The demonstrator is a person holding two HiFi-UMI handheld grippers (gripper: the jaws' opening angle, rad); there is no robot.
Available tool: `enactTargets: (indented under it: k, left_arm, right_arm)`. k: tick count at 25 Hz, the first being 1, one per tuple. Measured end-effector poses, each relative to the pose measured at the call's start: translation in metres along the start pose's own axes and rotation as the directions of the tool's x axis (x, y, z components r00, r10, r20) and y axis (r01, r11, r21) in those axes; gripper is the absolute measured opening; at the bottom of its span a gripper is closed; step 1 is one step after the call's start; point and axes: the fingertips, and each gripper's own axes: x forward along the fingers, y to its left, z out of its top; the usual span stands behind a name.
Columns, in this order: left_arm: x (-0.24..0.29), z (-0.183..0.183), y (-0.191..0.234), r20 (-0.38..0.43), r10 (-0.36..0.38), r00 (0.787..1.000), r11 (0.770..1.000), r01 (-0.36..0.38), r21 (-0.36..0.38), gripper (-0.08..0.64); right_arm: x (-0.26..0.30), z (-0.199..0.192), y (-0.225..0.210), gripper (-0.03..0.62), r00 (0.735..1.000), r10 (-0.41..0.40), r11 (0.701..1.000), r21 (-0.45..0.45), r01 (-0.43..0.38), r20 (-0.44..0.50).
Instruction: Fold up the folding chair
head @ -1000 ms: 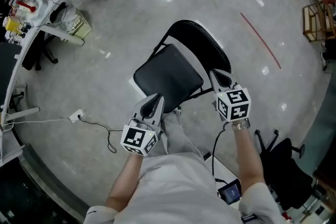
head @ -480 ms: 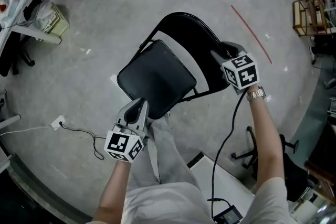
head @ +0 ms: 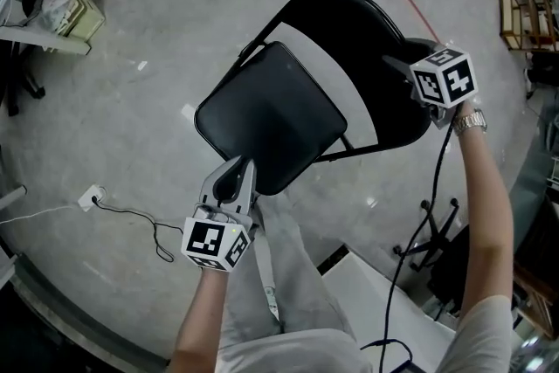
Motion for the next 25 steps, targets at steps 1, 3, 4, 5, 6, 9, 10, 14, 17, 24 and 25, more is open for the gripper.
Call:
enactTargets:
  k: [1, 3, 4, 5, 6, 9, 10, 14, 17, 24, 25]
  left_arm:
    - [0.001, -0.008, 0.008, 0.003, 0.014, 1.0, 1.0, -0.014, -0.009, 0.017]
    - [0.002, -0.026, 0.026, 0.0, 0.037, 0.999, 0.999, -0.037, -0.033, 0.045]
    - [0.003, -0.036, 0.036, -0.006, 0.047, 0.999, 0.998, -0.047, -0.05, 0.077]
    - [0.004, -0.046, 0.048, -0.013, 0.059, 0.998, 0.996, -0.06, -0.07, 0.099]
    - [0.004, -0.057, 0.059, -0.018, 0.075, 0.997, 0.993, -0.077, -0.094, 0.108]
    - [0.002, -0.088, 0.092, -0.028, 0.123, 0.992, 0.977, -0.126, -0.172, 0.122]
    - [0.002, -0.099, 0.102, -0.034, 0.131, 0.991, 0.971, -0.135, -0.198, 0.127]
    - [0.002, -0.152, 0.139, -0.082, 0.147, 0.986, 0.943, -0.164, -0.29, 0.159]
    - [0.009, -0.201, 0.164, -0.133, 0.129, 0.983, 0.914, -0.169, -0.368, 0.209]
    - [0.029, -0.295, 0.199, -0.155, 0.056, 0.986, 0.831, -0.132, -0.541, 0.263]
    - [0.034, -0.303, 0.2, -0.149, 0.04, 0.988, 0.823, -0.117, -0.556, 0.28]
  right_arm:
    - [0.002, -0.002, 0.0, 0.211, 1.0, 0.003, 1.0, 0.003, -0.003, -0.005]
    - [0.004, -0.004, 0.0, 0.195, 1.0, 0.016, 0.999, 0.028, -0.016, -0.005]
    - [0.005, -0.005, 0.0, 0.192, 1.0, 0.022, 0.999, 0.036, -0.022, -0.004]
    - [0.007, -0.004, 0.0, 0.191, 1.0, 0.024, 0.999, 0.039, -0.024, -0.006]
    - [0.008, -0.004, 0.0, 0.19, 1.0, 0.026, 0.999, 0.041, -0.026, -0.009]
    - [0.011, -0.005, 0.0, 0.189, 1.0, 0.024, 0.998, 0.055, -0.023, -0.019]
    - [0.01, -0.006, -0.001, 0.189, 1.0, 0.016, 0.998, 0.06, -0.015, -0.019]
    - [0.008, -0.005, -0.002, 0.189, 1.0, -0.02, 0.999, 0.05, 0.022, -0.023]
    - [0.008, -0.005, -0.001, 0.189, 0.999, -0.026, 0.999, 0.047, 0.027, -0.025]
    - [0.01, -0.004, 0.0, 0.19, 1.0, -0.016, 0.998, 0.056, 0.017, -0.025]
    - [0.011, -0.004, 0.0, 0.19, 1.0, -0.015, 0.998, 0.058, 0.016, -0.025]
